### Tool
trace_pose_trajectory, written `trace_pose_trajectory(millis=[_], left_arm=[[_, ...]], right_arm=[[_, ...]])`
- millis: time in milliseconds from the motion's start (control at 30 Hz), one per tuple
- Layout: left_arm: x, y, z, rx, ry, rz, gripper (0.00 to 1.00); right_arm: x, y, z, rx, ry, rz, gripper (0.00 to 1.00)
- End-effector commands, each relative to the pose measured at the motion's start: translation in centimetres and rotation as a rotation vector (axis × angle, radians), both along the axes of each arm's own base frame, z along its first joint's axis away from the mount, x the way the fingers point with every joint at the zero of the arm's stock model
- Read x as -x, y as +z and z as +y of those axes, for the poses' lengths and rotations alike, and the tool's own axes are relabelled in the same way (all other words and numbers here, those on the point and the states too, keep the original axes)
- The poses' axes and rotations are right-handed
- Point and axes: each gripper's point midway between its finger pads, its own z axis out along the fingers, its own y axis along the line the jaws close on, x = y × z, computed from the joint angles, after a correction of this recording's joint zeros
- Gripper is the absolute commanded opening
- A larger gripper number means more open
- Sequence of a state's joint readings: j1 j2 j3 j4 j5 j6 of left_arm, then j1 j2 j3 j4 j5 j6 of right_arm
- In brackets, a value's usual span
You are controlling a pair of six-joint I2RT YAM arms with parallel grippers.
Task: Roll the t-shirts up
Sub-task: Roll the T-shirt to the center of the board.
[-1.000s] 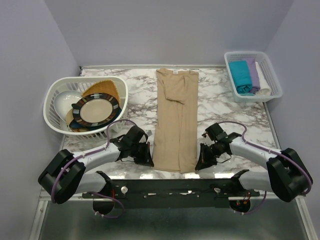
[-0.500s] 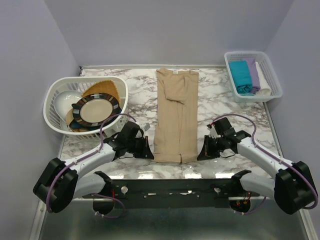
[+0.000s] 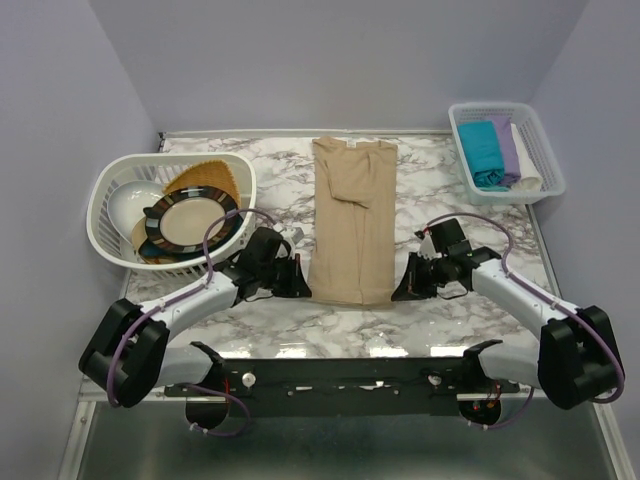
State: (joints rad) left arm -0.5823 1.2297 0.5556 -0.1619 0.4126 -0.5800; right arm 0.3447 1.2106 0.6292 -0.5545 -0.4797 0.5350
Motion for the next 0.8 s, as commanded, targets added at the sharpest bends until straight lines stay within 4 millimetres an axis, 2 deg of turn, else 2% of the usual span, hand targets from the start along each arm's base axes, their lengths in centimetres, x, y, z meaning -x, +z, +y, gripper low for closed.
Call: trace_pose_trajectory(millis=[0, 467, 767], left_arm=[[-3.7, 0.8, 0.0, -0.032, 0.04, -0.112, 0.0], [-7.1, 0.0, -0.4, -0.091, 0.067, -0.133, 0.02], [-8.4, -0.5, 0.3, -0.15, 0.103, -0.113, 0.0]], right_arm=[[-2.8, 1.2, 0.6, -0.023, -0.004, -0.078, 0.0], [-6.6, 0.2, -0.5, 0.032, -0.059, -0.119, 0.01], [-8.7, 0.5, 0.0, 0.026, -0.045, -0.138, 0.0]])
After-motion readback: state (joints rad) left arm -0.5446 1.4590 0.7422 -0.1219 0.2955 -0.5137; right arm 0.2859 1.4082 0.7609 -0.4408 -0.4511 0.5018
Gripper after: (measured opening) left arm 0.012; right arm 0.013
